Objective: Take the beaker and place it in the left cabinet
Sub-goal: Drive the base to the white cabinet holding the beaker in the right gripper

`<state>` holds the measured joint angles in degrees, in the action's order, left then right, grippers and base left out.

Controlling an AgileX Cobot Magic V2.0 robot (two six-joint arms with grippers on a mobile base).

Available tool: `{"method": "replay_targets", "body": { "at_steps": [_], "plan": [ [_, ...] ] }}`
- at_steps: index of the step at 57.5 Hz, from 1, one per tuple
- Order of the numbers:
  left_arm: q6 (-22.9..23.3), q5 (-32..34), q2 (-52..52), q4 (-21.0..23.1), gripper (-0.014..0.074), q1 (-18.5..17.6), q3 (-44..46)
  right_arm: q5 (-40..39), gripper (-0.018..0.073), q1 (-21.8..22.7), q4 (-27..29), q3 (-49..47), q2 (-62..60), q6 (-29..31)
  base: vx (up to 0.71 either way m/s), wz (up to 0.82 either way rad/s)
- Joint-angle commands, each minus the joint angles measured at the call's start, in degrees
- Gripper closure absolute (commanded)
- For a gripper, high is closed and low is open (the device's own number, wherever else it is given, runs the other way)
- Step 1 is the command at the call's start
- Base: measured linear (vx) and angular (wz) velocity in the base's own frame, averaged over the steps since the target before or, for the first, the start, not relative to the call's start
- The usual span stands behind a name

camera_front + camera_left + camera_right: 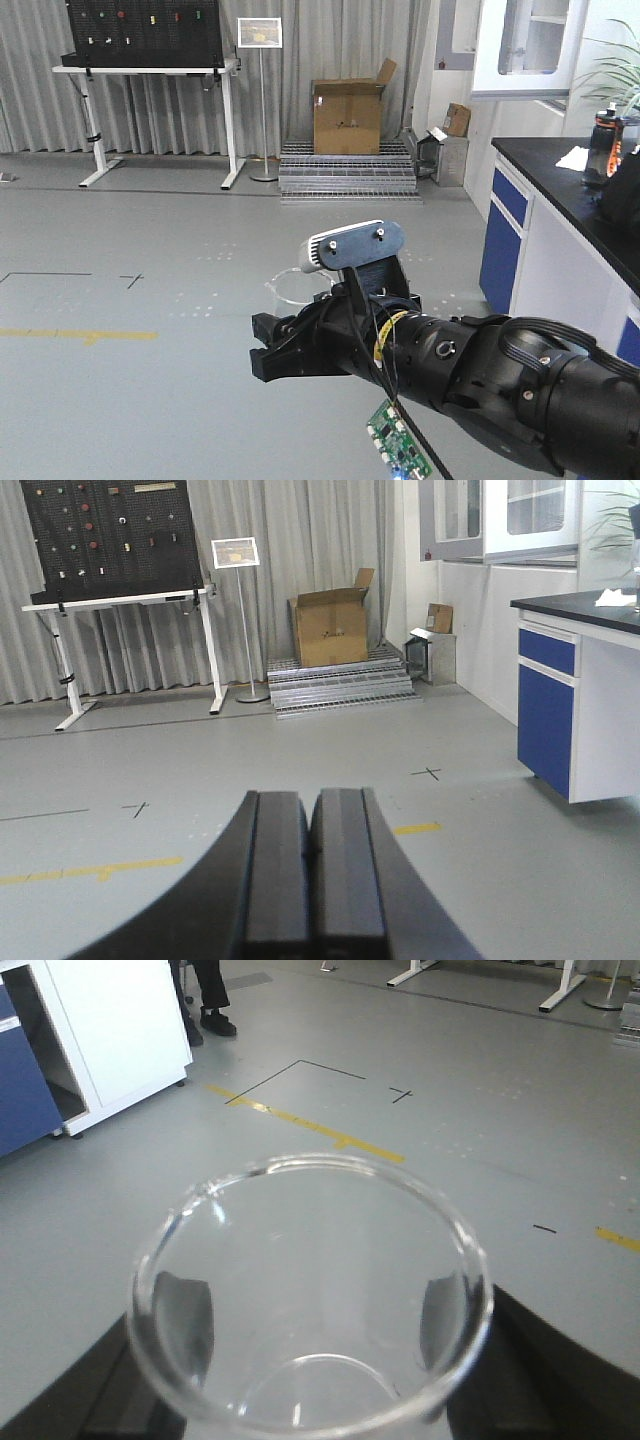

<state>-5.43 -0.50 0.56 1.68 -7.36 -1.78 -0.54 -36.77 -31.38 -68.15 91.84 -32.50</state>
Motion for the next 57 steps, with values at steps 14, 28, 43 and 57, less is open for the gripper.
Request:
{"method": "replay_targets", "body": {
  "at_steps": [14,28,43,57],
  "plan": [
    [0.2,4.8,1.1,0.4,0.0595,0.0,-0.9,-4.0,0.0568,0.0,-0.1,-2.1,-2.4,0.0,0.68,-0.03],
    [0.2,4.8,1.1,0.4,0.0595,0.0,-0.9,-4.0,0.0568,0.0,-0.1,-2.1,-2.4,0.0,0.72,0.0],
    [0.2,4.7,1.1,0.4,0.0595,0.0,-0.9,-4.0,0.0568,0.0,-0.1,-2.1,-2.4,0.0,0.73,0.0],
    [0.2,4.7,1.1,0.4,0.0595,0.0,-0.9,-4.0,0.0568,0.0,-0.1,-2.1,-2.4,0.0,0.73,0.0]
  ]
}}
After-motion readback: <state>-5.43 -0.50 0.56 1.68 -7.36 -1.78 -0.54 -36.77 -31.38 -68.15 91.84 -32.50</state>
